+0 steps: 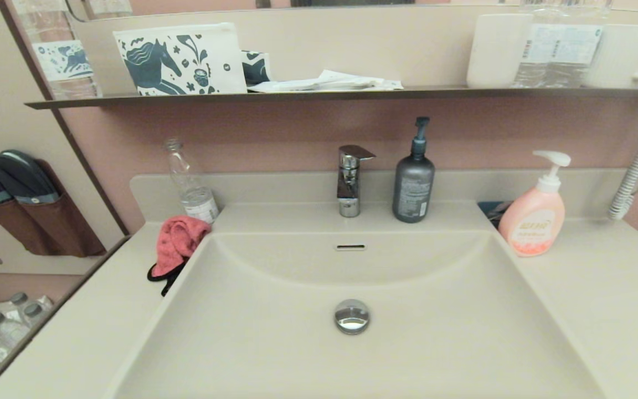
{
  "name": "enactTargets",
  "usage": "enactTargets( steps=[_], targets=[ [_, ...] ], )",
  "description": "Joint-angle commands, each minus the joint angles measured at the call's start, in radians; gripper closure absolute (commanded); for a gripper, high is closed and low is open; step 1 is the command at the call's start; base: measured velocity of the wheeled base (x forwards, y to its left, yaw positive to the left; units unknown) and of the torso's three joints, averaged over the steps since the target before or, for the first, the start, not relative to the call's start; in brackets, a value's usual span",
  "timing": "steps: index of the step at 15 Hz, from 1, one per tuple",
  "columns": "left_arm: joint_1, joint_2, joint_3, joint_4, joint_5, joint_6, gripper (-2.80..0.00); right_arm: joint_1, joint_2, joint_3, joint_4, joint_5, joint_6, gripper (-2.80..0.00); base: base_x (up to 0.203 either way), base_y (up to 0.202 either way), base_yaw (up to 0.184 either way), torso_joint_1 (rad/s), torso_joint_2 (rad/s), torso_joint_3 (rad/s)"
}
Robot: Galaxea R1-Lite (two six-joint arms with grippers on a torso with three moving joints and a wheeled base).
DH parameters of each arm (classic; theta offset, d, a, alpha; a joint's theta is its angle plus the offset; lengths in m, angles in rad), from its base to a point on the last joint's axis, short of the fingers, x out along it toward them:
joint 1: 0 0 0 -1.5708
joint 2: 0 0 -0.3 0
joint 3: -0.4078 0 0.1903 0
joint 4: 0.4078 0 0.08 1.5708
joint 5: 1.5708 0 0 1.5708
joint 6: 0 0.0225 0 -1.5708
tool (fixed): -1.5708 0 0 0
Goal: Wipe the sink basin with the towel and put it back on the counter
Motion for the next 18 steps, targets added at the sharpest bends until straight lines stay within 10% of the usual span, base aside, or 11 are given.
enactTargets(
  steps=[1, 9, 18],
  targets=[
    [0.022, -0.128, 0.020, 0.032, 0.006, 0.021, 0.00, 0.000, 0.001, 0.000, 0.000, 0.000, 0.000, 0.00, 0.000, 0.000, 0.000, 0.000, 0.00, 0.000],
    [0.089, -0.379, 0.285, -0.038, -0.066, 0.158, 0.00, 0.000, 0.001, 0.000, 0.000, 0.000, 0.000, 0.00, 0.000, 0.000, 0.000, 0.000, 0.00, 0.000],
    [0.090, -0.416, 0.834, -0.651, -0.188, 0.308, 0.00, 0.000, 0.001, 0.000, 0.000, 0.000, 0.000, 0.00, 0.000, 0.000, 0.000, 0.000, 0.00, 0.000]
  ],
)
